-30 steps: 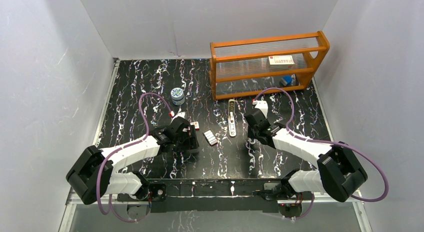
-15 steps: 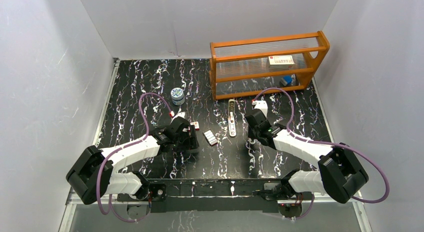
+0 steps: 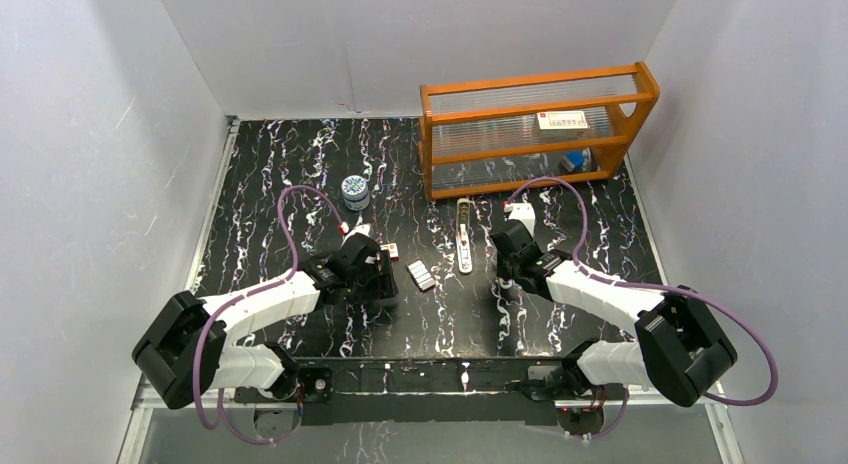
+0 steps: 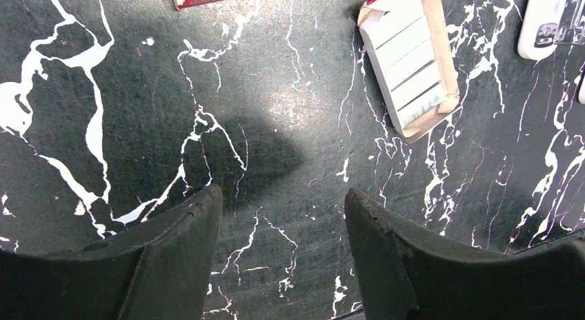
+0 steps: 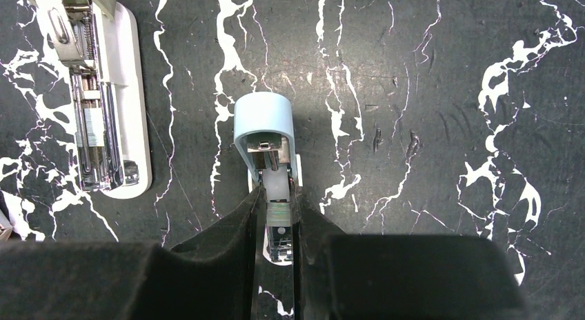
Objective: Load the staples into the stapler
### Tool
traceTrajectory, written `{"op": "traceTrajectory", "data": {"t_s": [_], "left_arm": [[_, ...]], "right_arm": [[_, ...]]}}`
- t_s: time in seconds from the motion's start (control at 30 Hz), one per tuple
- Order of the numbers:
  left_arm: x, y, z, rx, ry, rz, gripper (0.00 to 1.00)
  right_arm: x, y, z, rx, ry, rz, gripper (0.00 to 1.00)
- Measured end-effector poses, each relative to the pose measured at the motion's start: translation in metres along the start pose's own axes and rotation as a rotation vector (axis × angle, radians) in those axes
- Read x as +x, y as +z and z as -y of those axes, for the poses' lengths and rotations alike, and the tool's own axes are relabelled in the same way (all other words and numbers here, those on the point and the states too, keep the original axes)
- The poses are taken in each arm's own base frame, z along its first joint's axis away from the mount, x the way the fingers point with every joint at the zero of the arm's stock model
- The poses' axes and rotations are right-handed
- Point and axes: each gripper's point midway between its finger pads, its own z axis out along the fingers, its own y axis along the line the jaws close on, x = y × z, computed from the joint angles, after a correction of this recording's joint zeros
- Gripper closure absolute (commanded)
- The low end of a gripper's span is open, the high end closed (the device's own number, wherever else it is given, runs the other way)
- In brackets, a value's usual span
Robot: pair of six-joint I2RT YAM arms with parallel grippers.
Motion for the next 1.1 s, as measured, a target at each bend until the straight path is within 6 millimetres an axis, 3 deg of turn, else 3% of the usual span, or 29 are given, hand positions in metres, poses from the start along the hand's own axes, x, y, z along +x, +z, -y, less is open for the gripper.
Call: {"op": "traceTrajectory", "data": {"t_s": [1.1], "left_arm": [[0.0, 0.0, 0.0, 0.0, 0.0, 0.0, 0.38]], "right_arm": [[0.0055, -0.0023, 0.0008, -0.029, -0.011, 0.012, 0.65]]}}
